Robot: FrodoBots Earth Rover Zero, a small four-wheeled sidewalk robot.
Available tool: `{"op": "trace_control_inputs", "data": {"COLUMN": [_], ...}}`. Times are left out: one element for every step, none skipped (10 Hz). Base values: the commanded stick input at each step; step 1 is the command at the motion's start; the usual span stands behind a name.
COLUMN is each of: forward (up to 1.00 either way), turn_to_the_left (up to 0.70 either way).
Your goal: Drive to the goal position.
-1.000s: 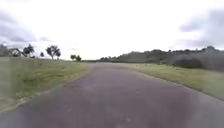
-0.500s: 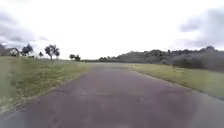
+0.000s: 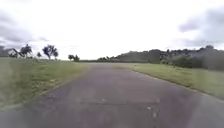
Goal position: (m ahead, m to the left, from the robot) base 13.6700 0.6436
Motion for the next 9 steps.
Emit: {"op": "trace_control_inputs", "data": {"forward": [0.7,0.7,0.7,0.7,0.7,0.7,0.7,0.7,0.7], "turn_to_the_left": [0.0,0.0,0.0,0.0,0.01,0.04,0.25,0.35,0.35]}}
